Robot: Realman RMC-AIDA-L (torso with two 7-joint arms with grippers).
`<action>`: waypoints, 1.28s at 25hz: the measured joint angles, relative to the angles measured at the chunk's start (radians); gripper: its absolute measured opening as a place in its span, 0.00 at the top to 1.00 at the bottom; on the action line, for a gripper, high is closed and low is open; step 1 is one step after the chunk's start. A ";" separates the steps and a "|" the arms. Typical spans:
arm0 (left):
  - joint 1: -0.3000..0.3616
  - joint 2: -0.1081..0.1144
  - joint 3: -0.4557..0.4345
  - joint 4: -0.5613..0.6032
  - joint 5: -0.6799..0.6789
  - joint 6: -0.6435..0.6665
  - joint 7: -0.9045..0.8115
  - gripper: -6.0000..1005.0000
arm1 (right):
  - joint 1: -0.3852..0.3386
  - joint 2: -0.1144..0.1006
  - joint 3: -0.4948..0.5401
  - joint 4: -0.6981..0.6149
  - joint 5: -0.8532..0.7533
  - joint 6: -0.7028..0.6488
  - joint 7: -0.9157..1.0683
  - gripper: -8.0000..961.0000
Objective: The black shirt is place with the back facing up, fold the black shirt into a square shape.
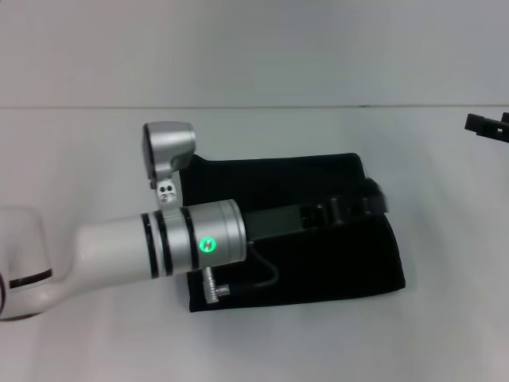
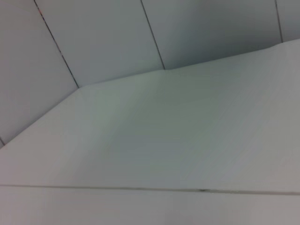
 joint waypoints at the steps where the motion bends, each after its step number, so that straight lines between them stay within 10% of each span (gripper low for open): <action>1: -0.003 0.000 0.001 -0.004 0.000 0.000 0.004 0.87 | 0.000 0.001 -0.002 0.001 -0.002 0.000 0.000 0.05; 13: -0.048 0.002 0.003 -0.010 0.001 0.105 0.041 0.60 | -0.013 -0.034 -0.135 0.004 -0.010 -0.094 0.178 0.05; 32: 0.191 0.043 0.286 0.459 0.008 0.275 0.282 0.05 | 0.120 -0.048 -0.245 0.182 -0.110 -0.239 0.473 0.05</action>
